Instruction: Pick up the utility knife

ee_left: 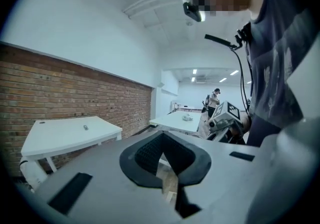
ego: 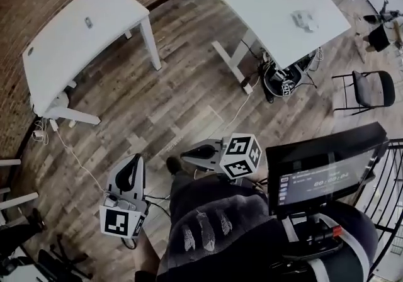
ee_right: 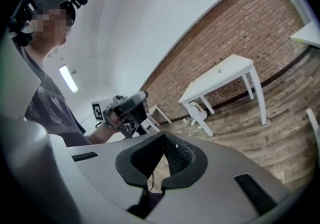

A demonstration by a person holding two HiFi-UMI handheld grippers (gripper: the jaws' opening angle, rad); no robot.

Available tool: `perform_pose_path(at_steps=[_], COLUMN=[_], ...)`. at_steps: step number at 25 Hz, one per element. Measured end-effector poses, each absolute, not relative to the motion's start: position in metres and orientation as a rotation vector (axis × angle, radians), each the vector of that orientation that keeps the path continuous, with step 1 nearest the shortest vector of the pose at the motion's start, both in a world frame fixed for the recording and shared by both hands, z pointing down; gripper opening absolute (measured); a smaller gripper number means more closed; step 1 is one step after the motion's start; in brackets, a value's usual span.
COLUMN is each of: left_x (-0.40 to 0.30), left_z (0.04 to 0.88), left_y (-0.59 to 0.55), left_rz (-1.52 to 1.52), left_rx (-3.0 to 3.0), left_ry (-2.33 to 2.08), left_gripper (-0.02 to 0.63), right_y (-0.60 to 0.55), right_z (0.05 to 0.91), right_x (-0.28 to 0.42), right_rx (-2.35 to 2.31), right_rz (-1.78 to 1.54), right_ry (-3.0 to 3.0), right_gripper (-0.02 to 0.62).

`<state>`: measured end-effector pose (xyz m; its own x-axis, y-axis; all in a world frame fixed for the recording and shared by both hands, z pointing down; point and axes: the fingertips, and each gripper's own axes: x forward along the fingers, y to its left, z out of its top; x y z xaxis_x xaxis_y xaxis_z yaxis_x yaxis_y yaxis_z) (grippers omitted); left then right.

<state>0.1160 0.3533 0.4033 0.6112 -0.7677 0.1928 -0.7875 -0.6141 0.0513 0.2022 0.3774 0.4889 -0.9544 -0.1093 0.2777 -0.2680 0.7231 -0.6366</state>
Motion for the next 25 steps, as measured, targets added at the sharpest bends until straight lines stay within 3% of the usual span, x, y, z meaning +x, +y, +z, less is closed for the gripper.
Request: perform_pose_path(at_steps=[14, 25], left_x=[-0.017, 0.003], left_z=[0.423, 0.425], left_y=[0.340, 0.321], left_rz=[0.105, 0.153], left_rx=[2.527, 2.547], left_ry=[-1.498, -1.508], left_gripper=[-0.008, -0.008], right_y=[0.344, 0.322], right_z=[0.493, 0.505], right_x=[0.082, 0.077], right_rx=[0.106, 0.039], right_rz=[0.723, 0.646], right_ry=[-2.632, -2.667], right_gripper=[-0.003, -0.003])
